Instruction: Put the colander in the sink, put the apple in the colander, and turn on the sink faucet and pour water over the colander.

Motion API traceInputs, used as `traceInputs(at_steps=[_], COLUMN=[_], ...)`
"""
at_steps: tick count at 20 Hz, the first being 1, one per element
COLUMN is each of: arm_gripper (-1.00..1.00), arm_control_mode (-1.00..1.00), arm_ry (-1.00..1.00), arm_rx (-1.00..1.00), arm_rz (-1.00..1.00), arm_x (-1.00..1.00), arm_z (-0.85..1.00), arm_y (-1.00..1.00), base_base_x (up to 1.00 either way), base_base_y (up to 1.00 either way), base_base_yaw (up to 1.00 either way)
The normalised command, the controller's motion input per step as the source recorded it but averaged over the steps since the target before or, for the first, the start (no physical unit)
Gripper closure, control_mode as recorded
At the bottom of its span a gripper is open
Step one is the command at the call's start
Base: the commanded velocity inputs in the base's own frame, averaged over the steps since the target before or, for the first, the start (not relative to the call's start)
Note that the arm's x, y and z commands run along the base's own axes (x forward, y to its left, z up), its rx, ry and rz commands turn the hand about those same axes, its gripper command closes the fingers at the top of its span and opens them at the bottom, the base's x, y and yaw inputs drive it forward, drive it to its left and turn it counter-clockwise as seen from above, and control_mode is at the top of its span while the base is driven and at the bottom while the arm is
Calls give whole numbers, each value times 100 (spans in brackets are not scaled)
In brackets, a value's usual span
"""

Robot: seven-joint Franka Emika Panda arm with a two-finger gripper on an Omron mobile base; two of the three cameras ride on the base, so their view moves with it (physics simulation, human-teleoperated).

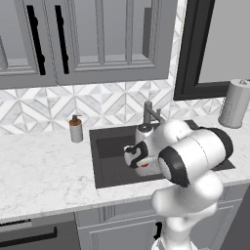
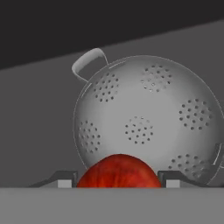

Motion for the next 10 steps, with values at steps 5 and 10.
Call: traceInputs(at_steps=[5,10], arm_gripper=[100,100], arm_control_mode=[-100,-100], arm_ry=[0,0], arm_rx=[0,0], arm_rz=[-7,-6], arm_x=[47,18], arm_z=[0,-19], arm_y=[-15,-1], base_base_x=[0,0], base_base_y=[0,0], base_base_yaw=[0,0])
